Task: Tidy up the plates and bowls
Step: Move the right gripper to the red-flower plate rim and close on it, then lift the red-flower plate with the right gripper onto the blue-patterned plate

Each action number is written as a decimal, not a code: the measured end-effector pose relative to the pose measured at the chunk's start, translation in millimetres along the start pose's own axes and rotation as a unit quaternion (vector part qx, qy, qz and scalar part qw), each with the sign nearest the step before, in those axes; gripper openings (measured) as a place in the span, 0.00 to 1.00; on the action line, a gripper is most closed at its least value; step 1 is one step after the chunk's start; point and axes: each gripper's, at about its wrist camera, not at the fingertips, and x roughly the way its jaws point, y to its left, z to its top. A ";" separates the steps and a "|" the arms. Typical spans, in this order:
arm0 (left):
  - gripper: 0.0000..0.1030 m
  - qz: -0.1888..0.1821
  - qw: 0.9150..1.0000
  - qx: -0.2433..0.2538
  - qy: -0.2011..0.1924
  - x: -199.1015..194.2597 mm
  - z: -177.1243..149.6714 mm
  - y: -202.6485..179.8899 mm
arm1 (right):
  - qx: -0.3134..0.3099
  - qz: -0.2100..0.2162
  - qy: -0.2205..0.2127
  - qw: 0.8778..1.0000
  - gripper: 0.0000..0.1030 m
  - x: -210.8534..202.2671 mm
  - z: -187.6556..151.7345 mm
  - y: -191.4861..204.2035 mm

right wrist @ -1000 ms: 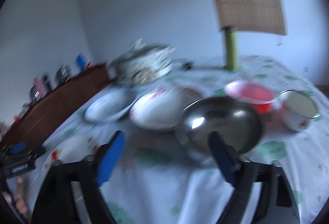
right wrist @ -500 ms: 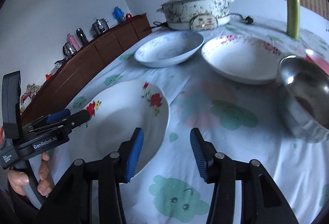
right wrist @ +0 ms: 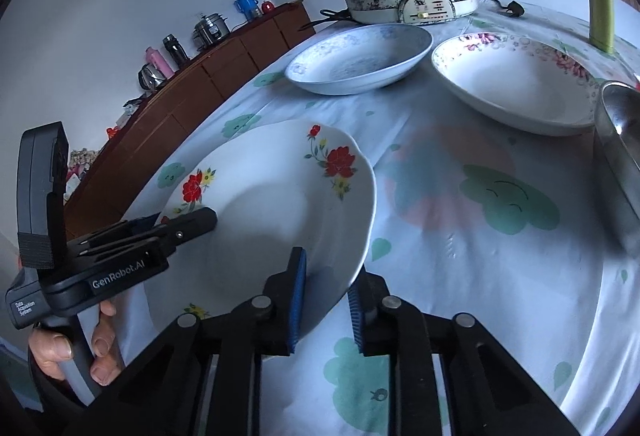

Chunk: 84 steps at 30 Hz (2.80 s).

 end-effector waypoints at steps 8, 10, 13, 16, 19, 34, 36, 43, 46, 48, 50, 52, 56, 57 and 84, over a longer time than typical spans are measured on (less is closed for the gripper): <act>0.37 0.008 1.000 -0.008 -0.008 0.2 -1.7 -2.8 | -0.005 -0.004 -0.002 1.000 0.21 1.2 0.3 1.5; 0.37 -0.001 1.000 -0.010 -0.008 -0.4 -0.3 -2.2 | -0.005 -0.006 -0.006 1.000 0.21 0.2 0.1 1.0; 0.37 -0.008 1.000 -0.004 -0.013 -3.1 2.7 -5.4 | -0.003 -0.010 -0.023 1.000 0.21 -6.3 2.6 0.4; 0.37 -0.006 1.000 0.001 -0.023 -6.5 9.0 -10.1 | -0.002 -0.017 -0.039 0.999 0.22 -12.2 9.3 0.0; 0.37 -0.005 1.000 0.003 -0.028 -7.4 15.2 -10.6 | -0.004 -0.016 -0.045 0.999 0.22 -13.1 13.6 -0.3; 0.37 0.006 0.996 0.041 -0.081 -5.5 90.5 -30.4 | 0.047 -0.009 -0.081 0.996 0.22 -8.4 72.3 -21.6; 0.37 0.003 0.996 0.041 -0.084 2.0 104.5 -30.9 | 0.051 -0.013 -0.083 0.995 0.22 -2.3 82.3 -25.7; 0.37 0.014 0.996 0.037 -0.080 32.9 131.7 -32.4 | 0.079 -0.021 -0.072 0.994 0.22 25.7 106.6 -40.7; 0.37 0.018 0.996 0.037 -0.076 43.6 139.2 -32.2 | 0.087 -0.023 -0.068 0.994 0.22 34.9 114.0 -45.4; 0.37 0.022 0.996 0.040 -0.074 50.7 144.6 -32.6 | 0.091 -0.026 -0.068 0.993 0.22 39.7 119.0 -48.0; 0.37 0.024 0.996 0.040 -0.072 58.2 148.8 -33.2 | 0.091 -0.030 -0.070 0.993 0.22 43.4 123.3 -50.5; 0.37 0.023 0.997 0.037 -0.068 64.4 151.0 -32.7 | 0.088 -0.038 -0.073 0.993 0.22 45.2 127.7 -51.6; 0.37 0.025 0.997 0.034 -0.060 76.4 155.9 -34.3 | 0.084 -0.050 -0.076 0.992 0.22 47.5 133.8 -53.0; 0.37 0.025 0.998 0.033 -0.057 79.3 157.9 -34.7 | 0.083 -0.054 -0.077 0.992 0.22 48.9 136.2 -53.6; 0.42 0.041 0.999 0.014 -0.029 116.5 176.5 -29.0 | 0.021 -0.133 -0.066 0.989 0.24 88.5 171.0 -52.5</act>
